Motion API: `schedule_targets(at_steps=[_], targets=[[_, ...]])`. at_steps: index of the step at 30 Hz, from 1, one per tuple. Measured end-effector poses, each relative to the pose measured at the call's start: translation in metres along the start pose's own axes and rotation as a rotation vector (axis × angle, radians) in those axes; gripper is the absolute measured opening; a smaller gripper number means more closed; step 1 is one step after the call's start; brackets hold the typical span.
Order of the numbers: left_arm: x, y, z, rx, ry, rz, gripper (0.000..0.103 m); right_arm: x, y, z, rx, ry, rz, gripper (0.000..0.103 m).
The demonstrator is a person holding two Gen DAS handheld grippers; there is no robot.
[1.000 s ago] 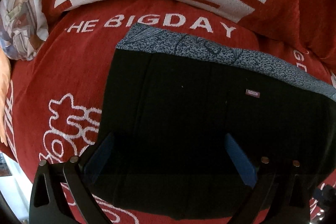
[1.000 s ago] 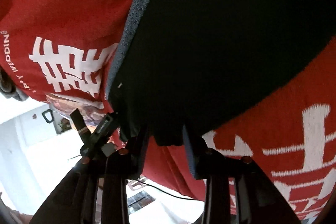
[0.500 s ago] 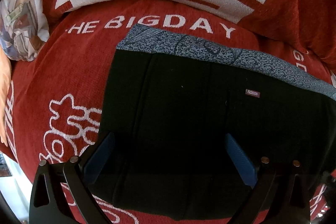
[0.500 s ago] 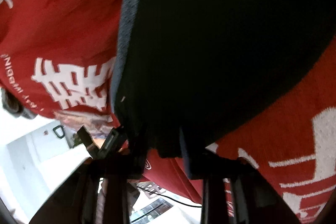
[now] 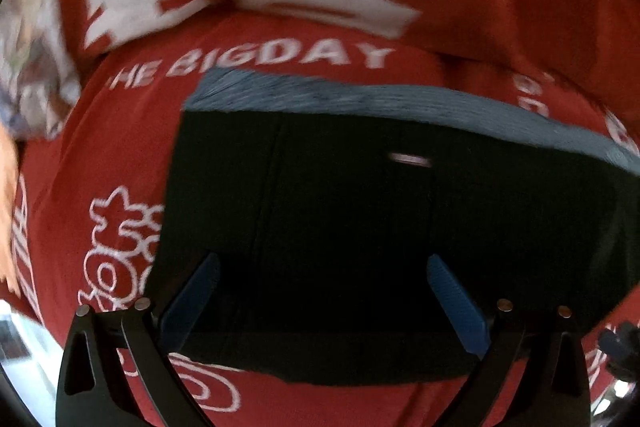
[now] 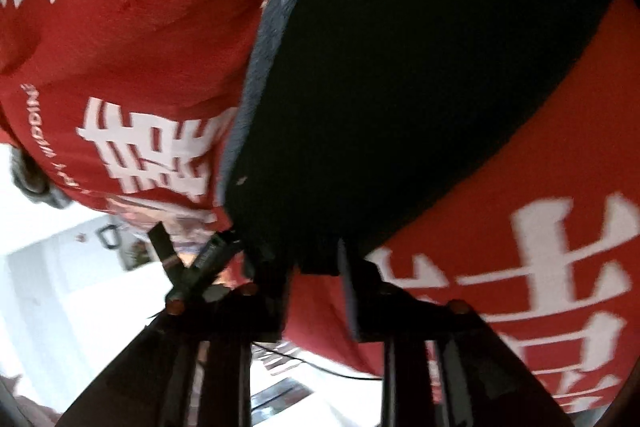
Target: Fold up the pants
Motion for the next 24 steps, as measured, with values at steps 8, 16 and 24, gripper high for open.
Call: schedule_targets(at_steps=[8,16,24], targets=[[0.021,-0.02,0.007,0.056,0.065,-0.028,0.103,0.04,-0.012,0.004,0.134,0.084,-0.044,0.03],[0.022,-0.021,0.008,0.061,0.065,-0.023,0.103,0.029,-0.007,0.007,0.12,0.078,0.015,0.049],[0.022,-0.021,0.006,0.06,0.065,-0.02,0.103,0.037,-0.007,0.015,0.148,0.043,0.021,0.049]])
Point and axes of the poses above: each gripper's, at about its wrist camera, not at the fingertips, and x roughly the way its jaws point, z to its right, y to its top, the point moved 9 cm from there along x, roughly the way its jaws point, and after that the axes turned 15 degrees about -x, right-handed, at the moved point
